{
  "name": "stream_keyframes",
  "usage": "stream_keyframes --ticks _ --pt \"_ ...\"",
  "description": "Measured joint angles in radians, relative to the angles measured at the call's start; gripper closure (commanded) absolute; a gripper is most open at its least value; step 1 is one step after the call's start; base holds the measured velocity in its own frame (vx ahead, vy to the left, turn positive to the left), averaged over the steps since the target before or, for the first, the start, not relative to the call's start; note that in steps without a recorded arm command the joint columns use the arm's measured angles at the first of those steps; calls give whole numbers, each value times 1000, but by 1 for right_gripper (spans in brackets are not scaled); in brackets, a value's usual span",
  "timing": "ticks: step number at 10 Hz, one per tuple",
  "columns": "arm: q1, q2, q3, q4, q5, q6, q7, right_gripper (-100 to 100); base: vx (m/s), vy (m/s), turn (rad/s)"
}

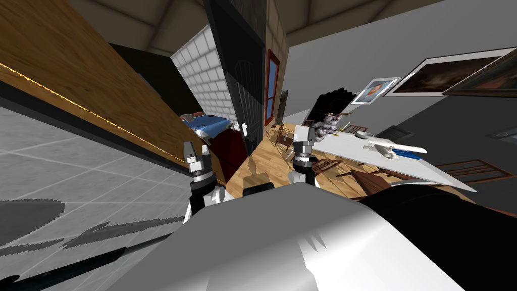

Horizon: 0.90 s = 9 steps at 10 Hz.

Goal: Push the door open

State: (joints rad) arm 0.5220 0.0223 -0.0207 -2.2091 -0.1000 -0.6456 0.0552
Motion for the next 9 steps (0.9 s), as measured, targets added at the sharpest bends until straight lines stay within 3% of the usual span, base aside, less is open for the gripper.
stream_keyframes --ticks 9 --pt "-111 -57 -10 189 -10 13 -22 -100 44 -52 161"
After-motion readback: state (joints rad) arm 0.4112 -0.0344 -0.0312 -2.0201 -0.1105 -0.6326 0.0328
